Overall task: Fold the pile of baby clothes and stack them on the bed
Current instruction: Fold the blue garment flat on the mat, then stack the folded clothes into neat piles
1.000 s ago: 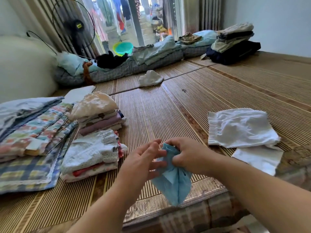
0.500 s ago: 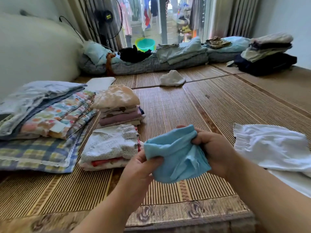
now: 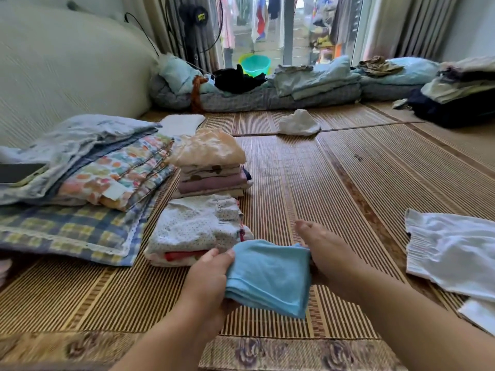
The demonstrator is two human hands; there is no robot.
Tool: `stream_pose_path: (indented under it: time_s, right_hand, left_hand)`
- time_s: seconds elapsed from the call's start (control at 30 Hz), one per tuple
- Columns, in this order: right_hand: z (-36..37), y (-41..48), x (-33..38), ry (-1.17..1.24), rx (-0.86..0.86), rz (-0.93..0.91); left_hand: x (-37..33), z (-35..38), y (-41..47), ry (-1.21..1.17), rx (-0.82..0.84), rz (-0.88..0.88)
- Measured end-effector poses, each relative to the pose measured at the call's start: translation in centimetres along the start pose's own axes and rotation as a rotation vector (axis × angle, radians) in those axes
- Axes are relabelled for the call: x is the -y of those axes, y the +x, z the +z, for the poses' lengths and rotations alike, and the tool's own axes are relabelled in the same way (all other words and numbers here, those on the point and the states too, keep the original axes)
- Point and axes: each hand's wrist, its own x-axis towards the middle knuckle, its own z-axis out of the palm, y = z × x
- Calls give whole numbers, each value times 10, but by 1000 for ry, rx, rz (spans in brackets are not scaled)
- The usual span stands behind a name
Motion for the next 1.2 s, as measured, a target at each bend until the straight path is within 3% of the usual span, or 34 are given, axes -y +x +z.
stream_pose_path:
  time_s: [0.17,0.3,0.43,0.6,0.87,0.93,1.07,1.2]
  right_hand:
    - [-1,-2,2,114,285,215]
    - [6,-1,-2,275,399,212]
    - [11,3,3,407,454,176]
    - [26,15,16,-55,245,-19]
    - [92,92,52,-777,-3,-412]
    - [104,121,55,-814,-21,-369]
    - [114,152,46,-973,12,-241]
    - [106,147,37,-927,-30,-234]
  left_hand:
    - [-8,-4,-4,-164,25,-4]
    - [-19,-8,-9,-217,104,-35]
    - [-27,-14,-12,-79,113,35]
    - [-41,-41,-10,686,54,395]
    - [-104,-87,69,982,-85,578]
    - [-113,-95,96,1058,-88,547]
    - [-105,-107,137,1336,-94,320]
    - [-96,-106,133,1335,-112,175]
